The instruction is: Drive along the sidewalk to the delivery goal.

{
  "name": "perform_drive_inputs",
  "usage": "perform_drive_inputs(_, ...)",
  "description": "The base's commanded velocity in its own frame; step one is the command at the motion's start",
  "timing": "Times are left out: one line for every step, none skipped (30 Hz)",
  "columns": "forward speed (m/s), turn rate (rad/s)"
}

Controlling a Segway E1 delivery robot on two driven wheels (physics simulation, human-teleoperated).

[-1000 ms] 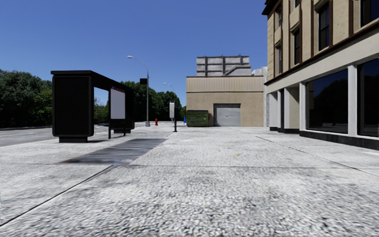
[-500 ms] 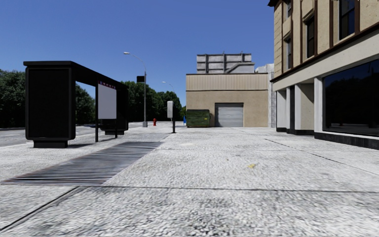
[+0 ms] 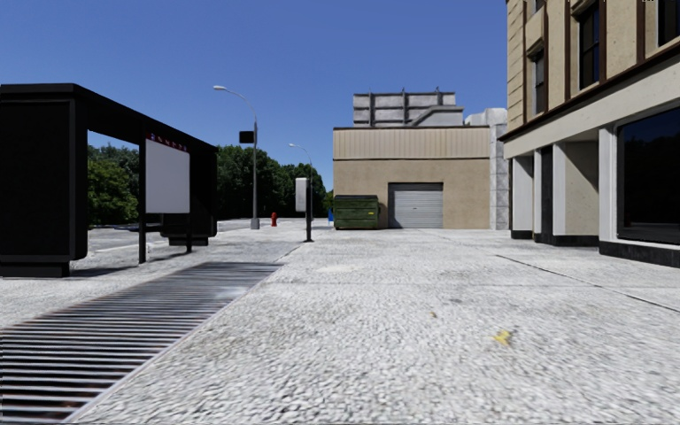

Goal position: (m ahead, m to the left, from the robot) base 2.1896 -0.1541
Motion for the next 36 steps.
perform_drive_inputs(2.0, 0.0)
perform_drive_inputs(2.0, 0.0)
perform_drive_inputs(2.0, 0.0)
perform_drive_inputs(2.0, 0.0)
perform_drive_inputs(2.0, 0.0)
perform_drive_inputs(2.0, 0.0)
perform_drive_inputs(2.0, 0.0)
perform_drive_inputs(2.0, 0.0)
perform_drive_inputs(2.0, 0.0)
perform_drive_inputs(2.0, 0.0)
perform_drive_inputs(2.0, 0.0)
perform_drive_inputs(2.0, 0.0)
perform_drive_inputs(2.0, 0.0)
perform_drive_inputs(2.0, 0.0)
perform_drive_inputs(2.0, 0.0)
perform_drive_inputs(2.0, 0.0)
perform_drive_inputs(2.0, 0.0)
perform_drive_inputs(2.0, 0.0)
perform_drive_inputs(2.0, 0.0)
perform_drive_inputs(1.97, 0.0)
perform_drive_inputs(1.82, 0.0)
perform_drive_inputs(1.82, 0.0)
perform_drive_inputs(1.67, 0.0)
perform_drive_inputs(1.41, 0.0)
perform_drive_inputs(1.41, 0.0)
perform_drive_inputs(1.18, 0.0)
perform_drive_inputs(0.87, 0.0)
perform_drive_inputs(0.09, 0.0)
perform_drive_inputs(0.09, 0.0)
perform_drive_inputs(0.0, 0.0)
perform_drive_inputs(0.0, 0.0)
perform_drive_inputs(0.0, 0.0)
perform_drive_inputs(0.0, 0.0)
perform_drive_inputs(0.0, 0.0)
perform_drive_inputs(0.0, 0.0)
perform_drive_inputs(0.0, 0.0)
